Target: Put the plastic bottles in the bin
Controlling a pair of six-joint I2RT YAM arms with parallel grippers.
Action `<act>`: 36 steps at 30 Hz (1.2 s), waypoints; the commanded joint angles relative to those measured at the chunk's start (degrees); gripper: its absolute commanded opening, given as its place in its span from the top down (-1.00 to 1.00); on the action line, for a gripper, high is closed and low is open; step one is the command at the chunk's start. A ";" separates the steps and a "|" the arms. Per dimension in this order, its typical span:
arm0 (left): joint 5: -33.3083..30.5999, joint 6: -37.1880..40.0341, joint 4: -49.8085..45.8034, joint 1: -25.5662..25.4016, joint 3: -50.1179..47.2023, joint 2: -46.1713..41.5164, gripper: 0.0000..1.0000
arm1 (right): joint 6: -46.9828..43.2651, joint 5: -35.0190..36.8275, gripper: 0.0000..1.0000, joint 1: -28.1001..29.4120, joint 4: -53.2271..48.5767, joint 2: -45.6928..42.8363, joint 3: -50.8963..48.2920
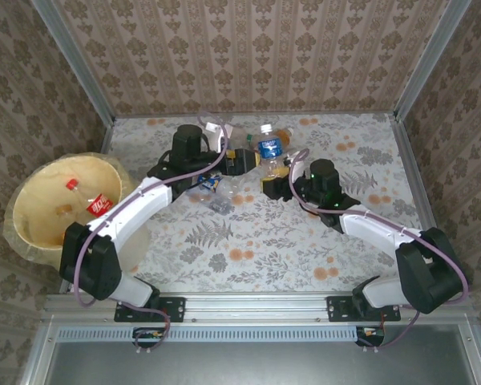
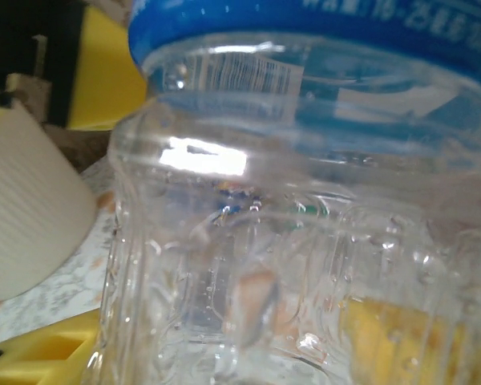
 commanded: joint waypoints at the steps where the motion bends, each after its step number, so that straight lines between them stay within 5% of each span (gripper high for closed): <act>1: 5.53 -2.64 6.86 -0.90 2.35 1.18 -1.00 | 3.83 -6.30 0.03 1.33 5.12 0.91 3.01; 9: 6.64 -6.86 13.12 -1.36 2.72 4.84 -0.93 | 10.09 -9.55 0.03 3.31 13.49 5.24 4.48; 15: 6.83 -8.90 15.96 -1.63 2.50 6.18 -0.63 | 12.82 -11.75 0.02 4.24 18.42 6.88 4.64; 19: 5.75 -8.42 15.76 -1.61 1.73 5.33 -0.26 | 13.43 -12.23 -0.02 4.41 18.16 7.30 5.09; 29: -3.04 -3.19 7.57 -1.62 1.48 1.64 -0.10 | 7.47 -10.76 -0.78 4.41 7.80 3.24 4.05; 36: -7.51 -0.20 2.83 -1.41 1.86 0.07 -0.09 | -2.86 -2.76 -1.00 4.35 -4.11 -6.04 2.29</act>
